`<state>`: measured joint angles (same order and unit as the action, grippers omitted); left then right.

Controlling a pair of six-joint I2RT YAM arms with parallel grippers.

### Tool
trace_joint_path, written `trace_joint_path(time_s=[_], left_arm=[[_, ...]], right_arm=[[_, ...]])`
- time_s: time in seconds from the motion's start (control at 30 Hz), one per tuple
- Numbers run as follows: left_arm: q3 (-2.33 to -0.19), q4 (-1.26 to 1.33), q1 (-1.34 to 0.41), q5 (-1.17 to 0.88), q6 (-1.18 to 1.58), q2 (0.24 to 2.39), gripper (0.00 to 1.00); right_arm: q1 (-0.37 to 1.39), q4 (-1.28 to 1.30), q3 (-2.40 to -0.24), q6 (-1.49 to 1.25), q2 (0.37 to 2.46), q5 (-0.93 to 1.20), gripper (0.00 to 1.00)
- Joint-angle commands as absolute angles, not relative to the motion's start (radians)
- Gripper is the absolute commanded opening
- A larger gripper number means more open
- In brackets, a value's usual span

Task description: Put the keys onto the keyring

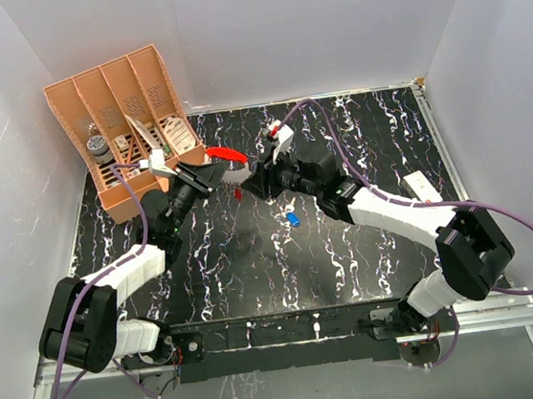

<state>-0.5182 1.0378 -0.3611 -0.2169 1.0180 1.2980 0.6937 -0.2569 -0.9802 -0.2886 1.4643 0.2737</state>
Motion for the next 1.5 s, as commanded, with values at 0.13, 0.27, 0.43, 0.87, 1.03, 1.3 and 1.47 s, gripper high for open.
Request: trace_joint_path(time_s=[0.13,0.27,0.43,0.87,1.03,1.3,1.47], left_arm=[[-0.580,1.049,-0.358,-0.228,1.035,1.282,0.00],[-0.588,1.030,-0.358,-0.231,1.038,1.281,0.00],[-0.600,1.001,-0.359,-0.231,1.040,1.279,0.00],[-0.617,0.942,-0.358,-0.236,1.047,1.274,0.00],[-0.620,0.940,-0.358,-0.238,1.050,1.276,0.00],[-0.621,0.937,-0.358,-0.238,1.052,1.275,0.00],[-0.623,0.939,-0.359,-0.239,1.055,1.278,0.00]], right_arm=[[0.707,-0.284,-1.074,-0.233,1.497,0.310,0.31],[0.722,-0.274,-1.085,-0.215,1.510,0.292,0.30],[0.736,-0.265,-1.103,-0.206,1.521,0.276,0.29],[0.751,-0.259,-1.127,-0.199,1.557,0.235,0.25],[0.751,-0.257,-1.129,-0.199,1.562,0.227,0.19],[0.751,-0.257,-1.124,-0.199,1.564,0.222,0.14],[0.752,-0.257,-1.127,-0.199,1.566,0.224,0.16]])
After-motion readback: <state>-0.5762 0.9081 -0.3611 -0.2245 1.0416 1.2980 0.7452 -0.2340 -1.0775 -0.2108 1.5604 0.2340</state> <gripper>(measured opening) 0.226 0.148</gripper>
